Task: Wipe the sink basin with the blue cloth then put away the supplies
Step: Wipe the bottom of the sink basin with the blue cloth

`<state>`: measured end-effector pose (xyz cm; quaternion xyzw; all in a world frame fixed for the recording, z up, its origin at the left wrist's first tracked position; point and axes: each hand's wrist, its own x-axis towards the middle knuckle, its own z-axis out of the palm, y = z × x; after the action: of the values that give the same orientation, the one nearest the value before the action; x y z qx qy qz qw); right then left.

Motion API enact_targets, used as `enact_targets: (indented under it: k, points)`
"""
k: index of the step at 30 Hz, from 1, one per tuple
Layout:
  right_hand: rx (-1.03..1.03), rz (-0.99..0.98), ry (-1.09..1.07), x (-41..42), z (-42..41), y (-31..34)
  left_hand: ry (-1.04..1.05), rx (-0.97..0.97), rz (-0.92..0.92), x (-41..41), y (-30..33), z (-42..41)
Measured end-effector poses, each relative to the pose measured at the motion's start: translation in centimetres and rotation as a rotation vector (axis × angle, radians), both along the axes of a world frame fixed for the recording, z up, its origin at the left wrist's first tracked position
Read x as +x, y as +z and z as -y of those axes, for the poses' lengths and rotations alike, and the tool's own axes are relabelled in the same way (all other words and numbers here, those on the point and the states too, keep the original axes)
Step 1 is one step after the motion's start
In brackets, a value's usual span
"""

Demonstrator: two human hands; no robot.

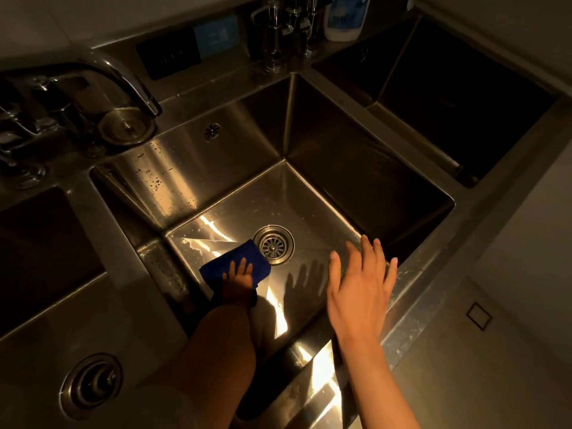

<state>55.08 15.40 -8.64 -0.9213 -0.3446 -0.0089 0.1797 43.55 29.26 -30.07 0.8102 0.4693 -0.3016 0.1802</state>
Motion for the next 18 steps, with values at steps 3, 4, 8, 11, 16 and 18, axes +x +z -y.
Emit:
enact_targets:
  k: [3,4,8,11,16,18]
  points:
    - [0.009,0.005,0.001,0.0,0.0,0.0,0.071,0.003,-0.012,0.7,0.4,-1.4]
    - [0.014,0.004,0.0,0.0,0.0,0.0,0.088,-0.012,-0.011,1.0,0.5,-1.7]
    - [0.02,0.008,-0.001,0.0,0.0,-0.1,0.049,0.02,-0.027,0.8,0.3,-0.9]
    - [0.018,0.009,-0.004,-0.1,0.0,-0.1,-0.001,0.078,-0.01,0.2,-0.2,0.4]
    - [0.014,0.011,0.003,0.0,0.0,-0.1,-0.041,0.073,-0.009,-0.1,-0.2,-0.3]
    - [0.021,0.01,0.0,0.0,0.0,-0.1,-0.031,0.044,-0.028,0.1,0.0,-1.8]
